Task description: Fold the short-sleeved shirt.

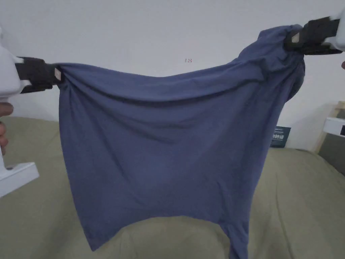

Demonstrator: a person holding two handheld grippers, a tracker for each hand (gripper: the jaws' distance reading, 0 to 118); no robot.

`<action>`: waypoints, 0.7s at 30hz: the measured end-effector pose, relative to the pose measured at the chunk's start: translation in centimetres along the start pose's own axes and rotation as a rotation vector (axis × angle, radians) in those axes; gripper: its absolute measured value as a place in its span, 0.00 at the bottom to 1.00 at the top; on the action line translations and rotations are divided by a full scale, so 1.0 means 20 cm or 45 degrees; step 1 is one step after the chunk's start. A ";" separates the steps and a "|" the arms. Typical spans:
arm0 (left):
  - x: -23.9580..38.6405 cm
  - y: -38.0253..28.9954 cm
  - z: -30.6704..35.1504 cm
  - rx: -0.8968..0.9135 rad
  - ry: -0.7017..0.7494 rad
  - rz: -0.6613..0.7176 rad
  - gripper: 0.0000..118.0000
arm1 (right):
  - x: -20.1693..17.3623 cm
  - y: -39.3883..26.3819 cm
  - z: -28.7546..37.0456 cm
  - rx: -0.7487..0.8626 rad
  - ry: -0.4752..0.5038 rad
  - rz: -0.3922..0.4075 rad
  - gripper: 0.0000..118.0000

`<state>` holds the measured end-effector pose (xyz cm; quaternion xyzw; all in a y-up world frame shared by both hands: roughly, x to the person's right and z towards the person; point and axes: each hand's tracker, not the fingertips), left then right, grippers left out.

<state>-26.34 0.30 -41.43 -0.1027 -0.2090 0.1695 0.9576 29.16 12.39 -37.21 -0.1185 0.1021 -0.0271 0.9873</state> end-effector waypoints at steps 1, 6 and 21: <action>0.02 0.08 -0.02 0.011 0.003 -0.011 0.05 | -0.01 0.05 0.00 0.010 -0.014 0.000 0.06; 0.05 0.35 -0.15 0.071 0.066 -0.080 0.05 | 0.02 0.21 -0.07 0.042 -0.080 -0.031 0.06; -0.08 0.55 -0.72 0.066 0.162 -0.037 0.05 | 0.16 0.36 -0.65 0.058 -0.152 -0.093 0.06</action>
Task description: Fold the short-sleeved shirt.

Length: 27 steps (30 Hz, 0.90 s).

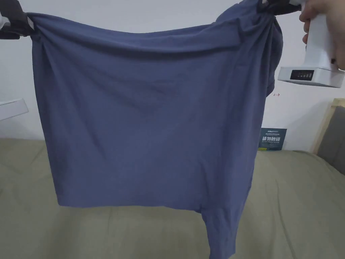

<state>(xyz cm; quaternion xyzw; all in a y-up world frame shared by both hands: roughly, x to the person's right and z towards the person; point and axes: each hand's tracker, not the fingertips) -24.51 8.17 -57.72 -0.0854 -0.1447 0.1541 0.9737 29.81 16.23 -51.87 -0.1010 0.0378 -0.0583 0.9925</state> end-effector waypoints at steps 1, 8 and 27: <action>-0.01 0.01 -0.04 -0.006 0.010 0.001 0.05 | 0.00 0.00 -0.04 0.009 -0.024 0.000 0.06; -0.04 -0.04 -0.26 -0.035 0.050 0.007 0.05 | 0.06 -0.01 -0.25 0.053 -0.077 0.006 0.06; -0.11 -0.53 -0.48 -0.193 0.053 0.062 0.05 | 0.08 -0.43 -0.33 0.059 -0.207 -0.013 0.06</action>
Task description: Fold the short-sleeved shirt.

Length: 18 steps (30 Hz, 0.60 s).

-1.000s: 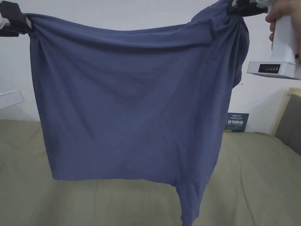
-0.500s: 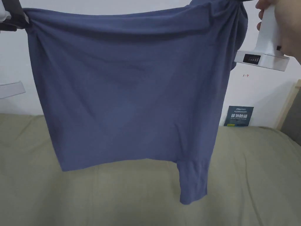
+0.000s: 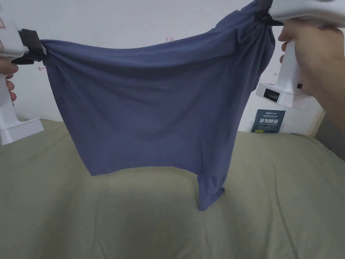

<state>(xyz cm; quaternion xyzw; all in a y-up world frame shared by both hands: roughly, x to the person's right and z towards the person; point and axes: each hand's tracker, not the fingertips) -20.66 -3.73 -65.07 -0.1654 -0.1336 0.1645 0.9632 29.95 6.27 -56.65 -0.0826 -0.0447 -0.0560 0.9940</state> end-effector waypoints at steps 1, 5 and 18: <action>0.00 -0.03 0.01 -0.002 0.003 -0.002 0.05 | 0.00 -0.02 0.02 -0.012 0.007 -0.011 0.06; -0.02 -0.18 0.12 -0.010 -0.024 0.023 0.05 | 0.00 -0.17 0.16 -0.036 0.020 -0.031 0.06; -0.12 -1.20 1.15 -0.188 -0.060 0.044 0.05 | 0.20 -1.30 1.26 -0.274 -0.019 -0.277 0.06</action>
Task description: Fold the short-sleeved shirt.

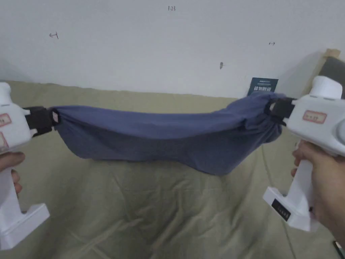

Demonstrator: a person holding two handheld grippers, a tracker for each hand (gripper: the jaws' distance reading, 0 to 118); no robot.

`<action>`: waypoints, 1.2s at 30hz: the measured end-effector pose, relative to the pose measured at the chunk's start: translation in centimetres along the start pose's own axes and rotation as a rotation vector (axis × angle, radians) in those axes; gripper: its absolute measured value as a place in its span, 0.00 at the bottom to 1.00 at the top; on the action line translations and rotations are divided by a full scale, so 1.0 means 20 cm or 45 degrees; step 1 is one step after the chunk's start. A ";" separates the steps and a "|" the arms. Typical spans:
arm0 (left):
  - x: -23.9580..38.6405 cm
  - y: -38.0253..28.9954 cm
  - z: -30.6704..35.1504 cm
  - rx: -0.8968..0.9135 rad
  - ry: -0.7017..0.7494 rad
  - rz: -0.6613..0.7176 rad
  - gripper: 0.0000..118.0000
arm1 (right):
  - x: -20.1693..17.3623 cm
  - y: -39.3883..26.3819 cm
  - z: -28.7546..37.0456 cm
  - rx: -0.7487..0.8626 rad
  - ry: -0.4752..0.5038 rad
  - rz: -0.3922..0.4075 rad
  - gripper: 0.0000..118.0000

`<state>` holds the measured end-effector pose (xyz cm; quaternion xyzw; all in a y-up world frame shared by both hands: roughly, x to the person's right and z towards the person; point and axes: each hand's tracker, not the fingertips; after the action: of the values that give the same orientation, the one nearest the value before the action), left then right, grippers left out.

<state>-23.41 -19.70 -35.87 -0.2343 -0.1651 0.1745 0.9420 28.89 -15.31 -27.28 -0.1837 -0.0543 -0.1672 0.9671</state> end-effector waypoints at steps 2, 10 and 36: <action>-0.01 -0.26 0.12 -0.054 0.013 0.005 0.05 | 0.09 -0.28 0.11 -0.089 -0.018 -0.034 0.06; -0.13 -1.18 0.43 -0.471 0.140 0.009 0.05 | 0.43 -1.34 0.33 -0.620 -0.187 -0.252 0.06; -0.07 -1.37 0.88 -0.507 0.123 -0.218 0.05 | 0.08 -1.38 0.99 -0.325 -0.008 0.292 0.01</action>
<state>-24.73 -36.21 -7.90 -0.4090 -0.1704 0.0463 0.8953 20.09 -32.62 0.64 -0.3107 -0.0144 -0.0608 0.9485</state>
